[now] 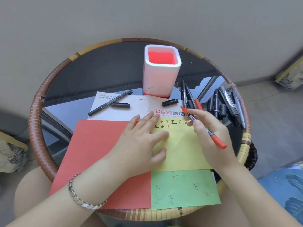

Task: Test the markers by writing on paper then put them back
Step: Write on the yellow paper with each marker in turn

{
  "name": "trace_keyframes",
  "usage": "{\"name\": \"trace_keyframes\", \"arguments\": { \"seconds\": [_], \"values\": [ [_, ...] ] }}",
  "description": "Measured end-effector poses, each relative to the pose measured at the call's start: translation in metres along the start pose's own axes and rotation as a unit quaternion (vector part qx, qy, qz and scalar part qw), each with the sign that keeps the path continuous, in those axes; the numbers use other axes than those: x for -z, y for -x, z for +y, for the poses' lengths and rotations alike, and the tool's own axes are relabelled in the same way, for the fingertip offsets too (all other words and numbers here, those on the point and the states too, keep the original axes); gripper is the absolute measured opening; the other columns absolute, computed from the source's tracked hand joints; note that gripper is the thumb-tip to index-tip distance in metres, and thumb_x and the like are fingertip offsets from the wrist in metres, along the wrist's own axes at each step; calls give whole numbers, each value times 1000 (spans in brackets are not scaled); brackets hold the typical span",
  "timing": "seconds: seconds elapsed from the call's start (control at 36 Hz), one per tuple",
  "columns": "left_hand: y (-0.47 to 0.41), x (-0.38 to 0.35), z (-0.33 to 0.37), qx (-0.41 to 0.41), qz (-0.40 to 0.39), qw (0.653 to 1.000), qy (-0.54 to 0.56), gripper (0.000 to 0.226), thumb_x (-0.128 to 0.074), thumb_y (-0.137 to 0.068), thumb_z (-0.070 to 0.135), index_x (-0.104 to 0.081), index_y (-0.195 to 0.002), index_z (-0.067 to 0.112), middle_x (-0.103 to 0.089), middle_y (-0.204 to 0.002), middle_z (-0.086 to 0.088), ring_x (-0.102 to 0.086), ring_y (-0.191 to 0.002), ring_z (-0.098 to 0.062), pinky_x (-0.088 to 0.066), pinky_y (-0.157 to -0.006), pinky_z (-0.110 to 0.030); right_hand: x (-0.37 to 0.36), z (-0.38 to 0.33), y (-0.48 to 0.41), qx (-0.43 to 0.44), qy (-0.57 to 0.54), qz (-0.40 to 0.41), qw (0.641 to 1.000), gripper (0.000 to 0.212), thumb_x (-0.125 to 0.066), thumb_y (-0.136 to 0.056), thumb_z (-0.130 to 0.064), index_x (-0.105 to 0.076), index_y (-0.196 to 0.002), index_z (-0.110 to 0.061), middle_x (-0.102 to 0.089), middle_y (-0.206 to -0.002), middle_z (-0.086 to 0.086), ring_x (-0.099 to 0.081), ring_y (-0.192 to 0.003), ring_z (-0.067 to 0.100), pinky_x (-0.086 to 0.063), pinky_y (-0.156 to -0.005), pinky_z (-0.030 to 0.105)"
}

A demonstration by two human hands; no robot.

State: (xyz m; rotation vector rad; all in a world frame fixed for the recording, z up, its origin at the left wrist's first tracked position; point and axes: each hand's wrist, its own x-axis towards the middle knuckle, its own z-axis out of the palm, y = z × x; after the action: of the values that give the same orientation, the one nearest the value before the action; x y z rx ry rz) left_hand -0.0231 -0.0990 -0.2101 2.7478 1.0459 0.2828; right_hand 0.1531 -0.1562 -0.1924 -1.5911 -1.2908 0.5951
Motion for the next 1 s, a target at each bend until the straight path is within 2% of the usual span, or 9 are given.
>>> {"name": "trace_keyframes", "arguments": {
  "seconds": [0.08, 0.17, 0.25, 0.33, 0.53, 0.67, 0.78, 0.92, 1.0],
  "values": [
    [-1, -5, 6, 0, 7, 1000, -12, 39, -39, -73, 43, -65, -91, 21, -55, -128, -19, -49, -123, -31, -33, -100, -52, 19, 3, 2, 9, 54, -2, 998, 15, -46, -82, -34, -50, -96, -39, -61, -95, -15, -57, -90, -6, -41, -74, 5],
    [1, -11, 9, 5, 19, 1000, -2, 36, -39, -75, 40, -62, -92, 18, -52, -132, -19, -46, -125, -31, -31, -106, -44, 41, 7, -4, 47, 138, 13, 989, 11, -56, -86, -18, -50, -91, -26, -58, -86, -8, -54, -81, 0, -40, -70, 4],
    [2, -12, 8, 12, 20, 999, 25, 35, -40, -76, 39, -60, -98, 19, -47, -137, -17, -41, -129, -30, -19, -106, -41, 61, 13, -17, 105, 281, 7, 954, 21, -62, -81, -1, -60, -100, -8, -63, -93, 7, -56, -86, 15, -42, -79, 16],
    [2, -10, 8, 16, 7, 999, 34, 38, -40, -77, 40, -58, -107, 26, -45, -139, -16, -39, -131, -28, -16, -105, -41, 70, 17, -35, 114, 372, 3, 921, 32, -57, -79, 9, -64, -107, -4, -65, -102, 13, -56, -100, 27, -39, -89, 30],
    [2, -6, 8, 23, -12, 999, 43, 44, -40, -79, 42, -59, -117, 35, -44, -140, -16, -36, -133, -27, -12, -107, -38, 57, 24, -64, 99, 447, -63, 887, 33, -44, -90, -1, -63, -115, -11, -64, -108, 12, -50, -106, 28, -44, -89, 43],
    [3, -5, 8, 23, -14, 999, 44, 44, -39, -79, 42, -60, -117, 35, -45, -139, -16, -37, -133, -28, -12, -107, -38, 54, 22, -67, 76, 448, -39, 890, 32, -47, -90, -4, -64, -114, -15, -65, -105, 10, -51, -103, 26, -43, -87, 39],
    [2, -5, 8, 22, -11, 998, 52, 44, -40, -78, 42, -60, -117, 35, -45, -139, -16, -37, -133, -29, -13, -107, -39, 66, 16, -62, 30, 407, 20, 913, 26, -52, -88, -8, -64, -109, -13, -59, -82, 1, -53, -84, 20, -42, -70, 29],
    [2, -6, 8, 23, -10, 998, 57, 44, -40, -78, 42, -61, -116, 35, -45, -139, -16, -36, -133, -28, -13, -107, -39, 70, 13, -54, -48, 404, -4, 913, 21, -57, -88, -18, -63, -108, -14, -58, -82, -1, -51, -75, 16, -38, -65, 23],
    [3, -6, 8, 22, -9, 998, 55, 44, -40, -78, 42, -61, -116, 35, -46, -138, -16, -37, -132, -28, -14, -107, -39, 63, 12, -53, -68, 415, -15, 907, 23, -56, -88, -24, -61, -109, -16, -61, -86, 0, -52, -76, 15, -36, -54, 21]
  ]
}}
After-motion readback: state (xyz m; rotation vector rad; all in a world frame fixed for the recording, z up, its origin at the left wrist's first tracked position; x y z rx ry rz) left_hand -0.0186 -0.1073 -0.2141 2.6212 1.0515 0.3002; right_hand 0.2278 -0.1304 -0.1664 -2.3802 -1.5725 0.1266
